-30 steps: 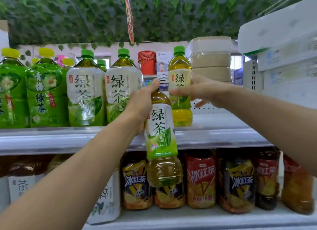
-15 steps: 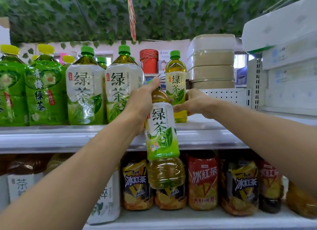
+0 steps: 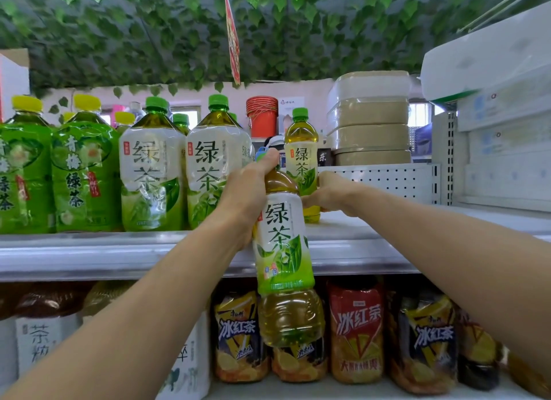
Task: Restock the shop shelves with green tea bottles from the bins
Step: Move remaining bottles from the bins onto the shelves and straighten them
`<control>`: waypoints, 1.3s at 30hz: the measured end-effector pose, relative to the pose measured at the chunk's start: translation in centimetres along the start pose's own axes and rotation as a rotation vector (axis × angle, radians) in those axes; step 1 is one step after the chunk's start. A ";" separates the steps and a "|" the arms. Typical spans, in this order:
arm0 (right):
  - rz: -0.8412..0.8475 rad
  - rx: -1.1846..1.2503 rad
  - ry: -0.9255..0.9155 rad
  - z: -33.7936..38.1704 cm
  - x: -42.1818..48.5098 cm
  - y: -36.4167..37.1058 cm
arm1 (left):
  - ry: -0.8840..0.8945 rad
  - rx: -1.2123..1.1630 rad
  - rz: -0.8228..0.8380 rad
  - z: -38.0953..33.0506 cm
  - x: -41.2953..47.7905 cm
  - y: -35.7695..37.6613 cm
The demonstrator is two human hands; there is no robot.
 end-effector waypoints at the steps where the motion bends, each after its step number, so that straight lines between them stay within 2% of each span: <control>1: -0.002 -0.010 0.003 -0.1 -0.3 0.0 | -0.001 -0.001 -0.007 0.0 0.0 0.0; 6: -0.116 -0.091 0.032 -1.2 -1.6 -1.1 | 0.019 0.042 -0.032 -0.1 0.2 0.1; 10: -0.153 -0.102 -0.076 -0.6 -4.0 -2.2 | 0.005 0.072 -0.036 -0.3 0.2 0.4; 14: -0.190 0.048 -0.223 0.8 -7.3 -3.0 | -0.015 0.080 -0.052 -0.7 0.5 0.9; 17: -0.083 0.197 -0.307 1.7 -9.2 -3.3 | 0.003 0.099 -0.078 -1.9 1.0 1.9; 21: 0.004 0.069 -0.432 2.7 -10.7 -3.0 | 0.176 0.139 -0.123 -4.0 1.9 4.2; 24: -0.068 0.146 -0.453 2.9 -10.7 -3.7 | 0.321 0.118 -0.105 -5.3 2.3 6.3; 26: -0.138 0.175 -0.453 2.7 -10.4 -4.6 | 0.352 0.145 -0.055 -5.9 2.8 7.5; 28: -0.204 0.212 -0.427 2.2 -10.0 -5.7 | 0.341 0.153 -0.002 -6.0 3.3 8.3; 32: -0.337 0.310 -0.309 -0.1 -8.8 -7.5 | 0.276 0.328 0.005 -3.5 4.5 7.3; 36: -0.335 0.284 -0.177 -2.5 -7.5 -7.9 | 0.038 0.572 -0.039 2.3 5.8 4.2; 39: -0.314 0.243 -0.127 -3.7 -6.4 -7.1 | -0.058 0.690 -0.022 4.7 6.9 2.9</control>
Point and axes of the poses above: each hand's wrist, its own x-axis towards the middle knuckle, its own y-axis out of the palm, z = x × y, the point moved 3 cm from there along x, towards the middle knuckle, and after that the axes turned 14 degrees about -x, right-handed, at the moved point
